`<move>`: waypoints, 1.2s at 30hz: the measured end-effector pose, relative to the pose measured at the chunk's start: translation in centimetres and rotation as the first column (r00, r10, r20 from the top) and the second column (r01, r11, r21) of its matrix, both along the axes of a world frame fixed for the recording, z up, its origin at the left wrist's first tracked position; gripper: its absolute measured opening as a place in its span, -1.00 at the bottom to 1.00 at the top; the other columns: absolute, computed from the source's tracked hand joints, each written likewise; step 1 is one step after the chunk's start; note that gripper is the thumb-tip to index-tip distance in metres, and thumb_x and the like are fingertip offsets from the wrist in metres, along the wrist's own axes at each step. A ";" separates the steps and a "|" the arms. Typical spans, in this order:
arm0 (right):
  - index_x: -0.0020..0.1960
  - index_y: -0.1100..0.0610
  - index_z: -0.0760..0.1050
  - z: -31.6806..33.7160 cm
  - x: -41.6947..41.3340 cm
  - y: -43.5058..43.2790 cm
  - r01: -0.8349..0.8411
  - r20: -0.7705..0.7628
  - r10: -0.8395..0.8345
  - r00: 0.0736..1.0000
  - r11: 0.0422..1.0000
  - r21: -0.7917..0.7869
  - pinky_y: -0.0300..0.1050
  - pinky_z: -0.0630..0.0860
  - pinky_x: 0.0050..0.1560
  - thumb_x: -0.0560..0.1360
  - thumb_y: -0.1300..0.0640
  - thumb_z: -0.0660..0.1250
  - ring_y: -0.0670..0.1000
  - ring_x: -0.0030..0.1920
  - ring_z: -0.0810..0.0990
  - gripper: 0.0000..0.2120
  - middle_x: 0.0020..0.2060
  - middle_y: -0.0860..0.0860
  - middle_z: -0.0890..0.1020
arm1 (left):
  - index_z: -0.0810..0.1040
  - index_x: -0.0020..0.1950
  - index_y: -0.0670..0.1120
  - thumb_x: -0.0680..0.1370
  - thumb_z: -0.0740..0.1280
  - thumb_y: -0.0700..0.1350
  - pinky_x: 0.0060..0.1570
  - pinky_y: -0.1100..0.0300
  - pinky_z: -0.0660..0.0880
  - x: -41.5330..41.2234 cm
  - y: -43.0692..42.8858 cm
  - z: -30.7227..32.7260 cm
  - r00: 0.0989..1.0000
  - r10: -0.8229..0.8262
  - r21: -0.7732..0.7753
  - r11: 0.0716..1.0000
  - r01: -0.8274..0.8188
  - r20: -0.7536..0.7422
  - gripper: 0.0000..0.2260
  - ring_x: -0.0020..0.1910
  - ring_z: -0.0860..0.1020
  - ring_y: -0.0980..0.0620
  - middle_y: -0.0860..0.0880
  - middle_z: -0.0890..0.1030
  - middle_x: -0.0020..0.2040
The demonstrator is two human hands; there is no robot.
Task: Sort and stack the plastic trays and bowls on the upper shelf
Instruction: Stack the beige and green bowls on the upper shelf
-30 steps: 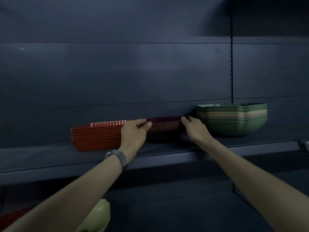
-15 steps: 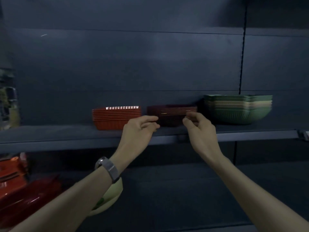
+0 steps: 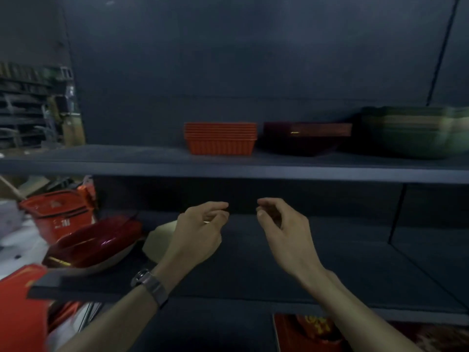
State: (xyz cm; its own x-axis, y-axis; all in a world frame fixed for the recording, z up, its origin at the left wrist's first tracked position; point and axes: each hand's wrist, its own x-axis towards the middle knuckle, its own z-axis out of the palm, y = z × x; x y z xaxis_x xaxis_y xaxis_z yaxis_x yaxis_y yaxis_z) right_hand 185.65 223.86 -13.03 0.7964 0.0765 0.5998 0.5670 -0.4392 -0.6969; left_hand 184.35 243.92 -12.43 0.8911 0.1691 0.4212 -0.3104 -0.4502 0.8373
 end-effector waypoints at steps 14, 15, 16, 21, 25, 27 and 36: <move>0.20 0.00 0.63 -11.5 7.1 8.1 -0.043 -0.413 0.085 0.907 0.993 0.108 -0.42 0.47 -0.06 0.65 0.17 0.33 -0.17 0.07 0.63 -0.82 0.01 -0.20 0.68 | 0.60 0.38 -0.12 0.59 0.41 -0.22 0.26 0.17 0.49 3.5 9.0 -9.9 0.915 0.317 -0.037 0.941 -0.336 -0.251 -0.65 0.28 0.58 -0.08 -0.03 0.61 0.29; 0.21 0.00 0.64 -12.1 7.7 8.6 -0.048 -0.423 0.102 0.900 0.990 0.136 -0.43 0.46 -0.06 0.65 0.15 0.34 -0.20 0.09 0.63 -0.82 0.03 -0.19 0.69 | 0.57 0.41 -0.13 0.55 0.45 -0.18 0.34 0.09 0.45 4.2 9.7 -10.5 0.895 0.347 -0.037 0.928 -0.371 -0.279 -0.59 0.32 0.55 -0.13 -0.05 0.59 0.32; 0.23 0.00 0.64 -12.7 8.2 9.1 -0.054 -0.436 0.119 0.892 0.986 0.159 -0.42 0.46 -0.04 0.65 0.13 0.34 -0.21 0.11 0.62 -0.80 0.06 -0.18 0.70 | 0.55 0.42 -0.12 0.48 0.48 -0.09 0.39 0.00 0.43 5.0 10.5 -11.4 0.879 0.377 -0.039 0.914 -0.405 -0.292 -0.49 0.35 0.54 -0.18 -0.11 0.58 0.35; 0.40 -0.02 0.53 -14.5 10.1 11.5 -0.019 -0.495 0.133 0.859 0.973 0.228 -0.40 0.43 -0.02 0.65 0.08 0.36 -0.29 0.10 0.55 -0.67 0.16 -0.15 0.65 | 0.44 0.51 -0.07 0.27 0.33 0.06 0.48 -0.15 0.29 6.6 12.5 -13.8 0.825 0.455 -0.143 0.841 -0.522 -0.336 -0.22 0.45 0.33 -0.25 -0.19 0.44 0.44; 0.47 0.00 0.44 -15.9 11.2 12.8 0.012 -0.523 0.157 0.838 0.952 0.306 -0.39 0.43 0.05 0.62 0.13 0.41 -0.21 0.16 0.56 -0.56 0.30 -0.06 0.58 | 0.51 0.42 -0.04 0.26 0.38 0.13 0.43 -0.17 0.38 8.4 14.0 -17.2 0.823 0.440 -0.257 0.801 -0.540 -0.359 -0.28 0.39 0.46 -0.22 -0.13 0.57 0.34; 0.49 0.00 0.41 -16.7 12.0 13.3 0.032 -0.541 0.165 0.825 0.941 0.336 -0.20 0.49 0.26 0.60 0.08 0.44 -0.06 0.29 0.56 -0.51 0.39 -0.01 0.54 | 0.59 0.29 0.02 0.33 0.38 0.09 0.29 -0.08 0.50 8.9 14.5 -18.8 0.835 0.397 -0.321 0.790 -0.522 -0.380 -0.48 0.28 0.57 -0.10 -0.03 0.67 0.22; 0.43 -0.11 0.41 -17.5 16.0 14.9 0.037 -0.615 0.193 0.765 0.939 0.341 0.10 0.48 0.43 0.55 -0.06 0.47 0.03 0.33 0.57 -0.51 0.39 -0.01 0.55 | 0.58 0.34 0.03 0.31 0.45 0.08 0.35 -0.18 0.51 12.0 15.3 -19.8 0.883 0.276 -0.520 0.726 -0.450 -0.379 -0.41 0.24 0.62 -0.09 -0.02 0.69 0.24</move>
State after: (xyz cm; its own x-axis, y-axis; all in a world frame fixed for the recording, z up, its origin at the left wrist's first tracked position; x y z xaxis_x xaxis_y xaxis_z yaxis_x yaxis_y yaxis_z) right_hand 201.67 238.72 -30.50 0.9978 0.0557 -0.0369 -0.0309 -0.1056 -0.9939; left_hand 196.32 259.17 -32.26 0.7665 0.6339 -0.1030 0.0386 0.1146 0.9927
